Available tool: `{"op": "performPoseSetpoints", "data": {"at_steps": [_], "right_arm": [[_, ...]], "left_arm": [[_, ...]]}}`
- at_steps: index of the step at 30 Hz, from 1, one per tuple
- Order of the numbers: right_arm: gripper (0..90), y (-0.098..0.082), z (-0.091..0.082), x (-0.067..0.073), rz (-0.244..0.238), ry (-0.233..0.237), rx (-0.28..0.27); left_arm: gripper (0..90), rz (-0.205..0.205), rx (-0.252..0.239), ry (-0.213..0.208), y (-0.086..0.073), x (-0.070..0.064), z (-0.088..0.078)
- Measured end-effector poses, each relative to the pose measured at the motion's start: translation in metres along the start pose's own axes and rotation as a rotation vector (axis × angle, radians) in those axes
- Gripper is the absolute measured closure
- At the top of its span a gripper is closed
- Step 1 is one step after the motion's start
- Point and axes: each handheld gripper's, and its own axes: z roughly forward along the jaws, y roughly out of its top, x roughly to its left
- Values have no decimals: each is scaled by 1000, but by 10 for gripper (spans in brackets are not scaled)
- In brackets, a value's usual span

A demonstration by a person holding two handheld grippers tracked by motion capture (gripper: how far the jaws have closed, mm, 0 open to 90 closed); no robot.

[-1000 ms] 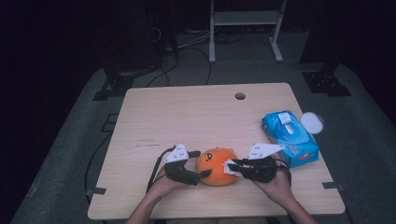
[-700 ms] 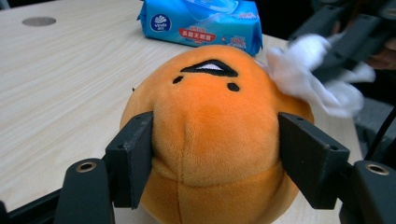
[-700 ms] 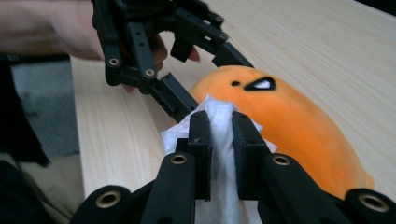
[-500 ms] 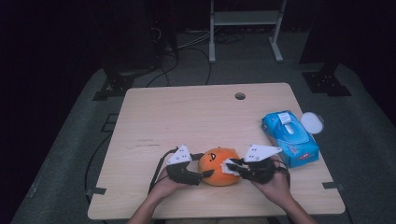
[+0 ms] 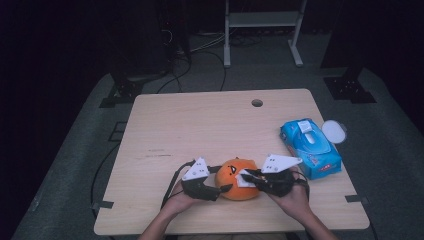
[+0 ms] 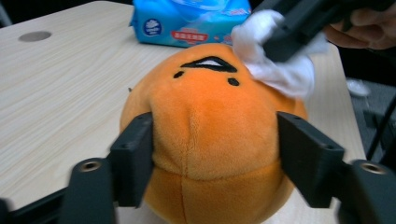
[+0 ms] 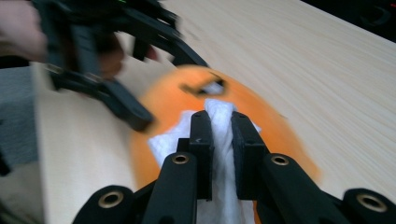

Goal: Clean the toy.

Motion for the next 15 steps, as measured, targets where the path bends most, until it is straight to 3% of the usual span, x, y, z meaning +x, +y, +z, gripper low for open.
{"op": "performPoseSetpoints", "data": {"at_steps": [2, 4, 7, 10, 12, 15], "right_arm": [[801, -5, -4, -10, 38, -20, 2], [802, -9, -5, -15, 62, -25, 7], [805, -6, -3, -9, 56, -8, 0], [806, 3, 2, 6, 15, 39, -27], [805, 9, 3, 14, -24, 40, -25], [794, 6, 4, 15, -71, 26, 6]], "left_arm": [[134, -92, 17, 16, 0, 4, 2], [166, -116, 10, -10, -2, 5, 4], [305, -18, 2, -22, 1, -3, 3], [334, 76, 19, -20, 5, -14, 5], [333, 87, 27, -17, 5, -15, 5], [309, 68, 34, -18, 2, -10, 4]]}}
